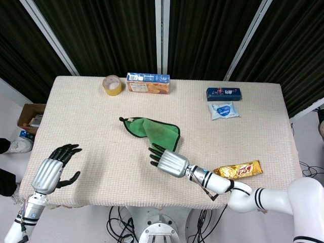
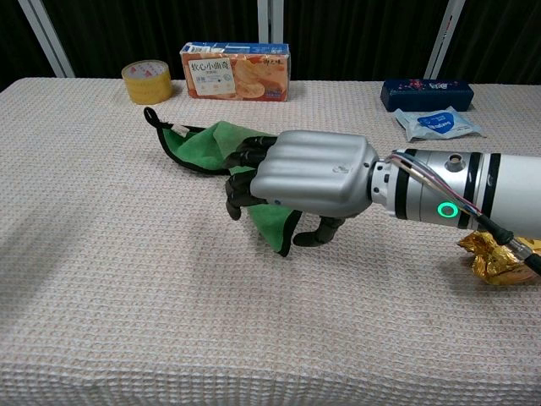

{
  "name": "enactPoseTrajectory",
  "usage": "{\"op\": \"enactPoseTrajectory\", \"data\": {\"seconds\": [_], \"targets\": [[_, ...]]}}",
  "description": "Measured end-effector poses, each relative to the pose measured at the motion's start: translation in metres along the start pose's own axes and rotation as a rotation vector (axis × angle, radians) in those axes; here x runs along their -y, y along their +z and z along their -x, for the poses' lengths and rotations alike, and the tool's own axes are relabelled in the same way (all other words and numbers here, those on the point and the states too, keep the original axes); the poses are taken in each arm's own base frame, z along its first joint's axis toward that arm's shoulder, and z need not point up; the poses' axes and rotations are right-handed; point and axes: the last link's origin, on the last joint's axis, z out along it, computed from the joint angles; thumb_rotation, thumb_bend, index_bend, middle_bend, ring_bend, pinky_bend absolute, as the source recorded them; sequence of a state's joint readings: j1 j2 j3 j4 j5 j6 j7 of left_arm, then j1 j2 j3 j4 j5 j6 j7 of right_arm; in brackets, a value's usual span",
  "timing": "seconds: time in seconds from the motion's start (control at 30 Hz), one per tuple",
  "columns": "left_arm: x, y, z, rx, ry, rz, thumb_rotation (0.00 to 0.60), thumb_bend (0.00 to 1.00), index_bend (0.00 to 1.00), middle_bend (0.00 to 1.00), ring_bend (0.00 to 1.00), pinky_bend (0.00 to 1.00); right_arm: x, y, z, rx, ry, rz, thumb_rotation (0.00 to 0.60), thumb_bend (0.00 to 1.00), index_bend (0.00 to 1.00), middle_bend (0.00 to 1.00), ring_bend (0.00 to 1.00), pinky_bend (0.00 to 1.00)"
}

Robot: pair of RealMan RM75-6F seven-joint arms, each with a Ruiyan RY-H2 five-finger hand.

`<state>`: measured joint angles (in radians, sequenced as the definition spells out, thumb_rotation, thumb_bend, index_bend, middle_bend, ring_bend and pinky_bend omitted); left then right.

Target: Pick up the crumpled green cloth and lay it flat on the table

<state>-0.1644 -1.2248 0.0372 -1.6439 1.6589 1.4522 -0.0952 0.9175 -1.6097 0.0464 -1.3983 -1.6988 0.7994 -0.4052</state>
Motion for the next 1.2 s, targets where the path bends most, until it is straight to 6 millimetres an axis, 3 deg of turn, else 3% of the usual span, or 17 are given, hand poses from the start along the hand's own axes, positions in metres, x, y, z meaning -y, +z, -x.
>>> {"op": "enactPoseTrajectory", "data": {"seconds": [0.13, 0.3, 0.37, 0.47, 0.6, 0.9, 1.2], "targets": [[0.002, -0.002, 0.0, -0.001, -0.012, -0.007, 0.6, 0.29, 0.18, 0.13, 0.11, 0.17, 0.005, 0.01, 0.003, 0.005, -0.088, -0.036, 0.6, 0.19, 0.29, 0.18, 0.0, 0.0], [0.005, -0.004, -0.001, -0.007, -0.025, -0.021, 0.6, 0.29, 0.18, 0.13, 0.11, 0.17, 0.008, 0.019, 0.007, 0.018, -0.136, -0.069, 0.6, 0.2, 0.39, 0.2, 0.0, 0.0], [0.007, -0.005, -0.001, -0.011, -0.032, -0.023, 0.6, 0.29, 0.19, 0.13, 0.11, 0.17, 0.009, 0.021, 0.009, 0.022, -0.146, -0.079, 0.6, 0.23, 0.48, 0.22, 0.0, 0.0], [0.008, -0.006, -0.001, -0.014, -0.043, -0.026, 0.6, 0.28, 0.18, 0.13, 0.11, 0.17, 0.011, 0.023, 0.01, 0.004, -0.141, -0.089, 0.6, 0.34, 0.74, 0.31, 0.02, 0.0], [0.012, -0.006, 0.0, -0.017, -0.059, -0.033, 0.6, 0.27, 0.19, 0.13, 0.11, 0.17, 0.008, 0.026, 0.003, -0.061, -0.138, -0.075, 0.6, 0.44, 0.88, 0.37, 0.07, 0.0], [0.013, 0.006, -0.002, -0.028, -0.158, -0.02, 0.6, 0.26, 0.19, 0.13, 0.12, 0.18, -0.023, 0.047, -0.052, -0.306, 0.084, 0.105, 0.6, 0.48, 0.92, 0.39, 0.08, 0.0], [-0.008, 0.052, 0.009, 0.023, -0.319, 0.03, 0.6, 0.23, 0.26, 0.15, 0.16, 0.19, -0.06, 0.077, -0.11, -0.493, 0.375, 0.368, 0.6, 0.48, 0.92, 0.39, 0.08, 0.0]]}}
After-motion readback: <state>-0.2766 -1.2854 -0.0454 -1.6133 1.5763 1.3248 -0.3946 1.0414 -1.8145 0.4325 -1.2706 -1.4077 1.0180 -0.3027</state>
